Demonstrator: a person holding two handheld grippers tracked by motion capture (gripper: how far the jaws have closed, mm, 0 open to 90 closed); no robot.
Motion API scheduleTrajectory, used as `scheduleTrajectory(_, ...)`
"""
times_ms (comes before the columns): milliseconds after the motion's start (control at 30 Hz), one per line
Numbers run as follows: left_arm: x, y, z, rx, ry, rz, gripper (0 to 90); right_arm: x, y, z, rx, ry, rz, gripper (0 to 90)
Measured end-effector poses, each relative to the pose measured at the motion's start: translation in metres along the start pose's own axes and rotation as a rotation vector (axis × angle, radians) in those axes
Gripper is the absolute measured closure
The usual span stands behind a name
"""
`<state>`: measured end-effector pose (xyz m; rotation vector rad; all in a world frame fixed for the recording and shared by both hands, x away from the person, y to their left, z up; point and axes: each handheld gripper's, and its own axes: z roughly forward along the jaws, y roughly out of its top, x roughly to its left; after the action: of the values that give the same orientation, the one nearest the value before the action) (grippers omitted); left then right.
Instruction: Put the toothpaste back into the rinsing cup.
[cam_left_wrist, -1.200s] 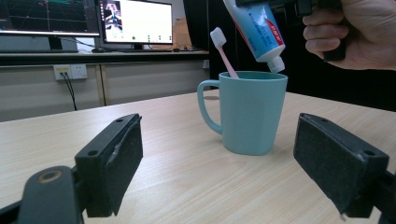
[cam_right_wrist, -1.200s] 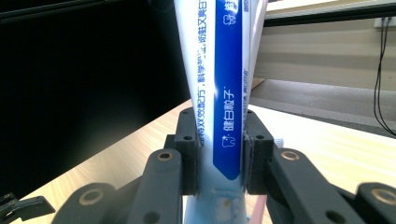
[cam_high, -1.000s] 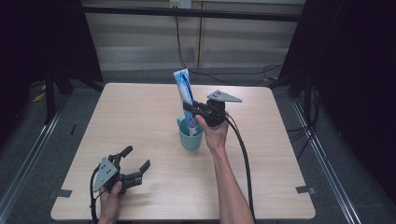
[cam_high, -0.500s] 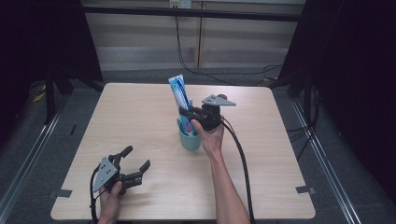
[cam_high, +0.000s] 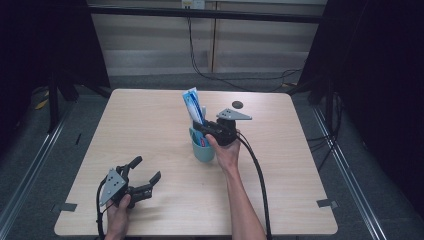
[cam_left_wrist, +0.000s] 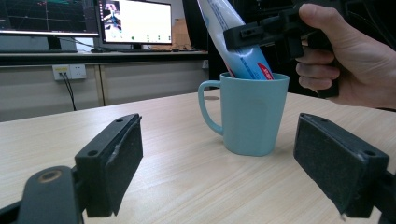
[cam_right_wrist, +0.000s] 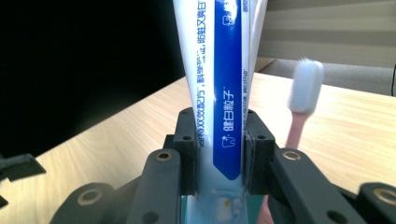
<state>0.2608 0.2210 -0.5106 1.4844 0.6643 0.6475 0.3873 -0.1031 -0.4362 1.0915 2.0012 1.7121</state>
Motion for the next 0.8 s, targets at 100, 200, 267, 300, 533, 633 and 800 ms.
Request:
scheduleTrajectory(100,0.0,0.0,0.0,-0.001,0.0,-0.002,15.8,-0.001,-0.004,0.0,0.011,-0.003,-0.002,71.9)
scheduleTrajectory(200,0.0,0.0,0.0,-0.001,0.001,-0.002,15.8,-0.001,-0.007,0.002,0.02,-0.006,-0.002,71.6)
scheduleTrajectory(267,0.0,0.0,0.0,0.0,0.0,0.0,15.8,-0.001,-0.008,0.003,0.026,-0.004,-0.002,71.6)
scheduleTrajectory(300,0.0,0.0,0.0,-0.002,0.001,-0.002,15.8,-0.001,-0.008,0.003,0.031,-0.008,-0.006,71.5)
scheduleTrajectory(533,0.0,0.0,0.0,-0.001,0.001,-0.002,15.8,-0.002,-0.01,0.003,0.045,-0.01,0.0,71.3)
scheduleTrajectory(633,0.0,0.0,0.0,-0.001,0.001,-0.002,15.8,-0.002,-0.009,0.001,0.048,-0.013,-0.005,71.2)
scheduleTrajectory(800,0.0,0.0,0.0,-0.001,0.001,-0.002,15.8,-0.003,-0.011,-0.003,0.048,-0.018,-0.003,70.8)
